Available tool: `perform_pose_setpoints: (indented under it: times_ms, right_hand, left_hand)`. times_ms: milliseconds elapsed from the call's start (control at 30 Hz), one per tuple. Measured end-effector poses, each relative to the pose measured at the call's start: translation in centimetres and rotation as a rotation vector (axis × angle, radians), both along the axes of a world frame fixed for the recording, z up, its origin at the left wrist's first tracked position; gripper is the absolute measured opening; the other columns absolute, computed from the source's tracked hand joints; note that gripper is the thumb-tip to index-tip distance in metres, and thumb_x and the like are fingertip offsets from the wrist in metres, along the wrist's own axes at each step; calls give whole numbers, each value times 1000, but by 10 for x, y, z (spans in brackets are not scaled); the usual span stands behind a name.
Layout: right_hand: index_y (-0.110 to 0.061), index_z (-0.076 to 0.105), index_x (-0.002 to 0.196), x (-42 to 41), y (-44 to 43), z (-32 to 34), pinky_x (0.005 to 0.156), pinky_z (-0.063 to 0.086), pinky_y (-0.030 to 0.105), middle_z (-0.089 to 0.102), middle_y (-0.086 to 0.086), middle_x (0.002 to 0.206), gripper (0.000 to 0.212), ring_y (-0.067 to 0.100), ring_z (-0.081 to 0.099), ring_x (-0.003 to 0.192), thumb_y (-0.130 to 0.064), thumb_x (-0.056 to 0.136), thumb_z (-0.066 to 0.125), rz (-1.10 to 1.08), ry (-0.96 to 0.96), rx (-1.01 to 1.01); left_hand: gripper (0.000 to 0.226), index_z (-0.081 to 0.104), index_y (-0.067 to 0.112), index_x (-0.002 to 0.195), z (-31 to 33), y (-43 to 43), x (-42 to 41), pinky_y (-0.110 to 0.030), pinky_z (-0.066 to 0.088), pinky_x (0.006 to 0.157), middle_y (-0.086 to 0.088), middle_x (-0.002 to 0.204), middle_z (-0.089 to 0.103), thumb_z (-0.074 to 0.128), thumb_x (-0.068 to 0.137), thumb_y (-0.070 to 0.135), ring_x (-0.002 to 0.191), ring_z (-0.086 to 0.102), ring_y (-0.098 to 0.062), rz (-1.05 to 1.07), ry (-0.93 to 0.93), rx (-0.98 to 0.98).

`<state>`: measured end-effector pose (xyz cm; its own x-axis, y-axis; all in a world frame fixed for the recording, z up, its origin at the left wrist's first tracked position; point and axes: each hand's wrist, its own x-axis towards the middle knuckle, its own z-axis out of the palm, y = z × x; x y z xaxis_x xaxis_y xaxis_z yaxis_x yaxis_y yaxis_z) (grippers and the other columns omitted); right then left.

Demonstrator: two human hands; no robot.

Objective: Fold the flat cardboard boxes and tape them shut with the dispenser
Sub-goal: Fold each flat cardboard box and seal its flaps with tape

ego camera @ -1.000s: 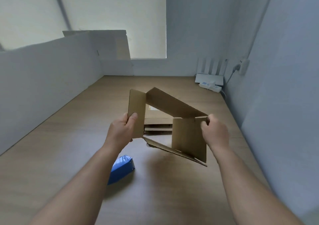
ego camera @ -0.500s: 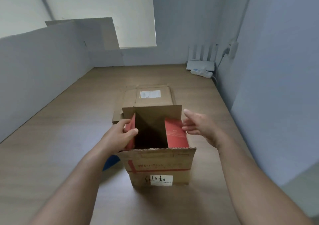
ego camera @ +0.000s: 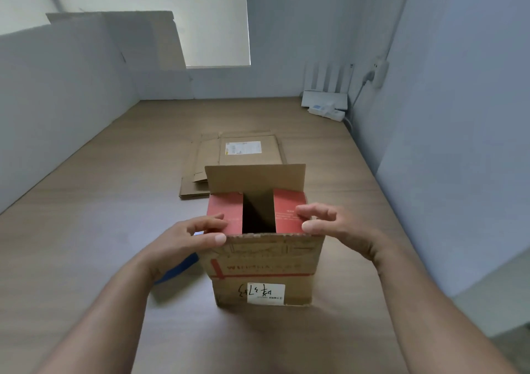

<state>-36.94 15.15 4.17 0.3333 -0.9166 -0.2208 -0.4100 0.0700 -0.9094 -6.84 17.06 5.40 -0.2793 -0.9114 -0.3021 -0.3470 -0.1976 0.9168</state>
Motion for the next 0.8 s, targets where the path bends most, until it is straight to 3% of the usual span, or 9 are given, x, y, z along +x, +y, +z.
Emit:
perform_pose_setpoints:
  times_ms: [67,167,300,367,433,533,633,700,800]
  right_hand:
    - [-23,60,126,4,-4,-1,81,44,15,65,-10,114,55,6,59,108,-48,78,71,-119,49,-92]
    - [-20,55,131,14,-11,-8,81,46,21,65,-3,112,39,14,59,107,-35,96,53,-277,280,-286]
    - [-20,18,151,23,-22,-22,95,44,37,42,6,140,77,22,51,119,-32,89,63,-450,492,-377]
    - [-24,3,153,25,-29,-19,103,39,41,26,5,154,95,25,40,133,-32,85,69,-459,452,-319]
    - [-27,-4,152,28,-35,-14,108,34,44,22,-1,157,101,24,32,139,-31,84,70,-427,368,-258]
    - [-29,23,149,29,-39,-12,105,41,44,45,-3,143,73,22,46,129,-34,89,63,-392,222,-195]
    - [-31,62,112,28,-33,-15,92,49,38,58,-2,117,23,18,56,108,-37,90,60,-397,183,-218]
    - [-29,66,104,26,-30,-15,90,50,36,56,-2,114,17,18,56,105,-33,88,63,-376,158,-204]
    - [-19,64,122,26,-19,-13,99,43,35,43,1,138,33,18,45,124,-31,92,57,-309,147,-118]
  left_hand:
    - [24,72,16,102,-9,-4,-2,-8,50,63,10,107,68,72,81,26,94,66,-2,135,-40,-56]
    - [22,68,18,101,-20,-10,-10,-29,58,71,1,95,72,72,83,29,91,69,-17,275,-163,-145]
    - [63,45,20,137,-33,-15,-24,-23,47,85,4,129,43,73,82,34,112,49,-13,315,-420,-293]
    - [82,29,19,148,-41,-19,-25,-37,39,107,-1,148,29,73,81,38,133,36,-18,310,-488,-319]
    - [93,18,20,152,-48,-21,-26,-46,32,113,-2,156,19,74,80,39,141,28,-21,319,-446,-256]
    - [97,11,22,153,-50,-18,-30,-49,36,110,-4,157,21,73,81,39,141,30,-24,362,-314,-139]
    - [96,8,23,154,-54,-15,-29,-45,41,107,-4,157,25,71,83,40,138,37,-26,399,-203,-48]
    - [92,9,23,154,-56,-13,-28,-43,44,103,-3,155,29,68,85,40,132,43,-26,420,-134,2]
    - [65,29,26,143,-58,-11,-30,-40,51,93,3,135,50,64,89,37,115,55,-20,429,-41,24]
